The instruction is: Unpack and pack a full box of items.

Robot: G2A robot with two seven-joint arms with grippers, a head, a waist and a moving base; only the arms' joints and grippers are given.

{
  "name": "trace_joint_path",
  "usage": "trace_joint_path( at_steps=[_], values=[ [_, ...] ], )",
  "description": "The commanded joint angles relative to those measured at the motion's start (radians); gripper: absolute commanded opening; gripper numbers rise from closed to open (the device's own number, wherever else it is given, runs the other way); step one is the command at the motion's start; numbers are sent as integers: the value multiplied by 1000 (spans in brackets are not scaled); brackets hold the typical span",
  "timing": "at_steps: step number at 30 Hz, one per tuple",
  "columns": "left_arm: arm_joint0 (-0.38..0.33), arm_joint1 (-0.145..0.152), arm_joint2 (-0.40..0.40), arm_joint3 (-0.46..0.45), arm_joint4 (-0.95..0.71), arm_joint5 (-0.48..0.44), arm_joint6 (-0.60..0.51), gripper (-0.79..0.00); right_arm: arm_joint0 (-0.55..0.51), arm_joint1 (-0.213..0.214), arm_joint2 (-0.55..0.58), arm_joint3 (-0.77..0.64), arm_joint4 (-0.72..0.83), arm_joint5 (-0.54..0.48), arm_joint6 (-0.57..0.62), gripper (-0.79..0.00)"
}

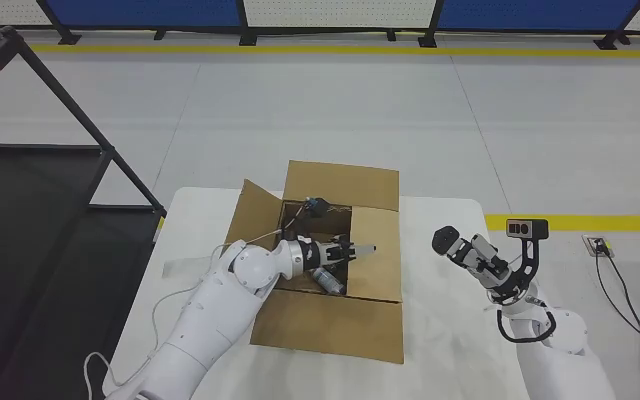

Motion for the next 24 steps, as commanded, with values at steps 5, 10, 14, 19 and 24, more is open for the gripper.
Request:
trace_joint_path(
  at_steps=[5, 10, 14, 19, 24],
  values=[
    [24, 0, -8, -44, 3, 11, 5, 0, -23, 4, -5, -55, -14, 25, -31, 0],
    [47, 6, -19, -96, 52, 6, 39, 0, -54, 11, 10, -83, 0, 21, -22, 0],
    [75, 12, -37, -177, 68, 6, 61, 0, -76, 16, 26, -95, 32, 11, -14, 0],
    [99, 13, -45, -288, 89, 18, 97, 0, -99, 24, 56, -105, 88, 2, 23, 0],
    [94, -1, -17, -352, 101, 34, 121, 0, -127, 33, 94, -114, 157, -6, 65, 0]
  ],
)
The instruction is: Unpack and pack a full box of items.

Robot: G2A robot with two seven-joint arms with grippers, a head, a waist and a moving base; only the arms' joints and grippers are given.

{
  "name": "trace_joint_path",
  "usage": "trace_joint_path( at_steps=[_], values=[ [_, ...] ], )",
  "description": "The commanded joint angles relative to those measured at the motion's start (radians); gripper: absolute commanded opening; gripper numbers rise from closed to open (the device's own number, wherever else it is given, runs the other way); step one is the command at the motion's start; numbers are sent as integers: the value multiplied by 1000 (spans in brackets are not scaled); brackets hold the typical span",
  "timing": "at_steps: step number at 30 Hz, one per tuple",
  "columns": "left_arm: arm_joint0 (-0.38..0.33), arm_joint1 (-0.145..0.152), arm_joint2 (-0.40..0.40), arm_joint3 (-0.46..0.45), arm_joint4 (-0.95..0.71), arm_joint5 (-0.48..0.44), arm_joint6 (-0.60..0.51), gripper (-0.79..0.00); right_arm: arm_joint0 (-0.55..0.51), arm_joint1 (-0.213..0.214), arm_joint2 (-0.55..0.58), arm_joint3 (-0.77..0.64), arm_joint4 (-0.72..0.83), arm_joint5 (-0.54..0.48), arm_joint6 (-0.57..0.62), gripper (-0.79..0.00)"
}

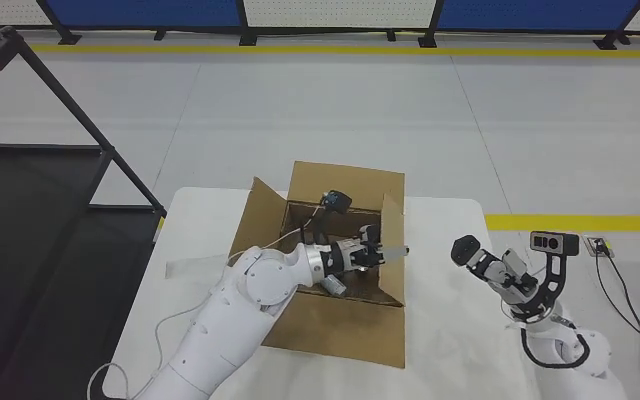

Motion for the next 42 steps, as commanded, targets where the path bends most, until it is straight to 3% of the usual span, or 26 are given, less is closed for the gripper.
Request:
trace_joint_path(
  at_steps=[1, 9, 24, 33, 42],
  values=[
    [-10, -9, 20, -8, 3, 10, 10, 0, -12, 3, 17, -2, 31, -1, 19, 0],
    [-97, -79, 158, 101, -34, 20, 23, 0, -77, 19, 116, 8, 159, -9, 95, 0],
    [-243, -275, 375, 468, -132, 29, -3, 0, -145, 37, 269, 51, 288, 32, 136, 0],
    [-287, -366, 417, 635, -128, 42, -4, 0, -107, 40, 272, 94, 283, 47, 152, 0],
    [-315, -409, 397, 722, -130, -16, 19, 0, -69, 39, 246, 111, 257, 47, 151, 0]
  ],
)
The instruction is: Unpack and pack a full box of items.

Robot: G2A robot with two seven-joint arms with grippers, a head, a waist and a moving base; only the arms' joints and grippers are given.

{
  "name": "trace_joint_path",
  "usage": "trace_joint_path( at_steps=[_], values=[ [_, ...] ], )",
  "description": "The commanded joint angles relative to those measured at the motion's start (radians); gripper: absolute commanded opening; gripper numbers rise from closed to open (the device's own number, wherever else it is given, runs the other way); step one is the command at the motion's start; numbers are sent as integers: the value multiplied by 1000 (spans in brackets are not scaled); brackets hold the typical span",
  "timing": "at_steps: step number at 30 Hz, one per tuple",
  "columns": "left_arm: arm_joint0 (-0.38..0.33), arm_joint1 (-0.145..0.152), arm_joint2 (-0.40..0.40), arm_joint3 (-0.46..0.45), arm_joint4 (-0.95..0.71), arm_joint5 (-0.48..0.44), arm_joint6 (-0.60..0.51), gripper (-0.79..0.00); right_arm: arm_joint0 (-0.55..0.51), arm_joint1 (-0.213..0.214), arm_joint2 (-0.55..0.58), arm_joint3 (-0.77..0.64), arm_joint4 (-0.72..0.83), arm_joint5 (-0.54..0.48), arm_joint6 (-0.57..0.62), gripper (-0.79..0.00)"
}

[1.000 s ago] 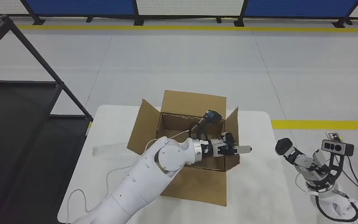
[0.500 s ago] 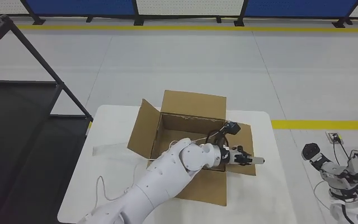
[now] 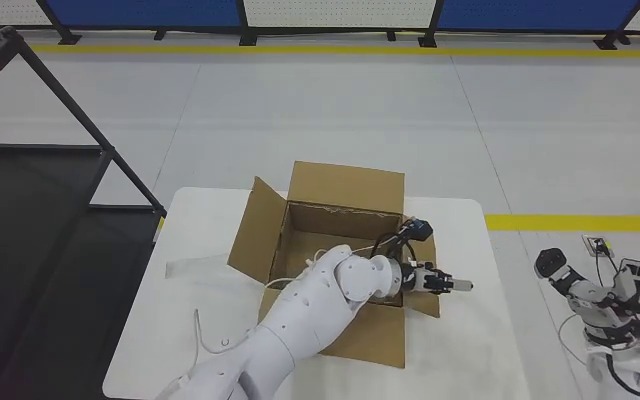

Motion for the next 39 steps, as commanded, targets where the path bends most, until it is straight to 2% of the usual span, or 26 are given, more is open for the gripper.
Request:
trace_joint_path(
  at_steps=[1, 5, 7, 9, 12, 15, 17, 18, 21, 24, 26, 30, 35, 37, 39],
  values=[
    [-7, -3, -12, 4, 0, -35, 20, 0, 8, -1, -10, -1, -7, -2, -2, 0],
    [-14, 10, -47, -7, 18, -150, 79, 0, 31, -2, -35, -3, -47, -30, -30, 0],
    [-13, 25, -66, -26, 47, -208, 113, 0, 46, -3, -49, -8, -67, -36, -56, 0],
    [-1, 46, -93, -59, 70, -260, 146, 0, 62, -4, -66, -20, -61, 1, -92, 0],
    [31, 91, -146, -141, 136, -308, 204, 0, 90, -4, -92, -54, -84, 38, -150, 0],
    [103, 157, -240, -289, 221, -324, 268, 0, 114, -5, -126, -98, -120, 63, -185, 0],
    [197, 214, -341, -454, 285, -313, 297, 0, 128, -7, -151, -127, -150, 72, -205, 0],
    [265, 243, -403, -564, 308, -306, 298, 0, 136, -7, -164, -141, -167, 76, -218, 0],
    [519, 324, -625, -951, 278, -273, 217, 0, 164, -9, -213, -185, -213, 107, -237, 0],
    [745, 376, -836, -1278, 240, -209, 104, 0, 205, -10, -263, -224, -290, 145, -267, 0],
    [862, 396, -946, -1422, 213, -184, 69, 0, 233, -11, -297, -242, -357, 165, -303, 0],
    [1037, 419, -1113, -1570, 165, -188, 52, 0, 275, -16, -378, -272, -463, 200, -358, 0],
    [1199, 432, -1268, -1633, 123, -216, 97, 0, 315, -20, -473, -284, -667, 220, -401, 0],
    [1247, 433, -1307, -1634, 103, -220, 123, 0, 320, -20, -494, -285, -763, 218, -435, 0],
    [1247, 433, -1307, -1634, 103, -220, 123, 0, 320, -20, -494, -285, -763, 218, -435, 0]
  ],
)
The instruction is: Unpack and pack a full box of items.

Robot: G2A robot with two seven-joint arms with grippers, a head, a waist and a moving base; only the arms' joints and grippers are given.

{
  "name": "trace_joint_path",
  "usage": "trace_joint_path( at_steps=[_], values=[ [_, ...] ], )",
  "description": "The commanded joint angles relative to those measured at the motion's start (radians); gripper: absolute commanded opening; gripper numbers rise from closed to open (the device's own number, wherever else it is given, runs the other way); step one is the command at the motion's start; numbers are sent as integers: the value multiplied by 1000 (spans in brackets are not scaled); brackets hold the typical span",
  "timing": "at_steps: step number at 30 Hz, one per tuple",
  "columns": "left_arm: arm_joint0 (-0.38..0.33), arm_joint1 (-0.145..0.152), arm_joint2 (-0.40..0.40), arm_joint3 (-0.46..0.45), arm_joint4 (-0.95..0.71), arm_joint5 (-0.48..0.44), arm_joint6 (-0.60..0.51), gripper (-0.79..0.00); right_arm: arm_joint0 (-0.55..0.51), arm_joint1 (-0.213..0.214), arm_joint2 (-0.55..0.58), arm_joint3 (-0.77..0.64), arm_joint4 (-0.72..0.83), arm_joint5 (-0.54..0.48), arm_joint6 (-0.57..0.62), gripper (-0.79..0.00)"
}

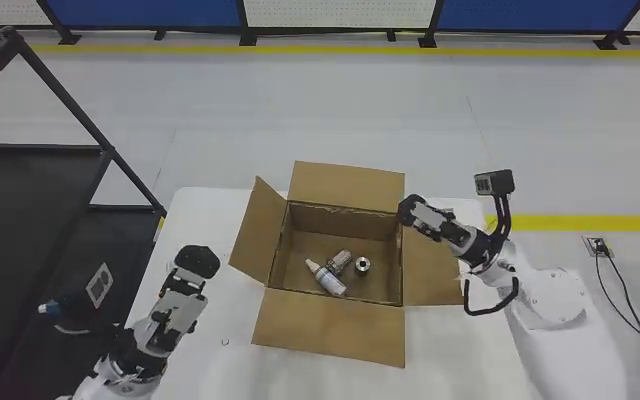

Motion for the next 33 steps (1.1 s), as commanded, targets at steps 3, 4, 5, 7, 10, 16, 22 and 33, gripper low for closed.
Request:
trace_joint_path(
  at_steps=[3, 4, 5, 7, 10, 16, 22, 33],
  values=[
    [-4, 0, 3, 1, 1, 0, -1, 0, -1, 0, 2, 0, 45, 0, 9, 0],
    [-4, 0, 3, 1, 1, 0, -1, 0, -1, 0, 2, 0, 45, 0, 9, 0],
    [-4, 0, 3, 1, 1, 0, -1, 0, -1, 0, 2, 0, 45, 0, 9, 0],
    [-4, 0, 3, 1, 1, 0, -1, 0, -1, 0, 2, 0, 45, 0, 9, 0],
    [-4, 0, 3, 1, 1, 0, -1, 0, -1, 0, 2, 0, 45, 0, 9, 0],
    [-50, 0, 19, 66, 45, 140, 76, 0, 143, -10, -181, -33, -239, 191, 87, 0],
    [-62, 6, -62, 104, -25, 246, 142, 0, 368, -45, -442, 52, -562, 331, 209, 0],
    [5, 20, -215, 101, -312, 239, 104, 0, 666, -180, -819, 419, -754, 443, 349, 0]
  ],
)
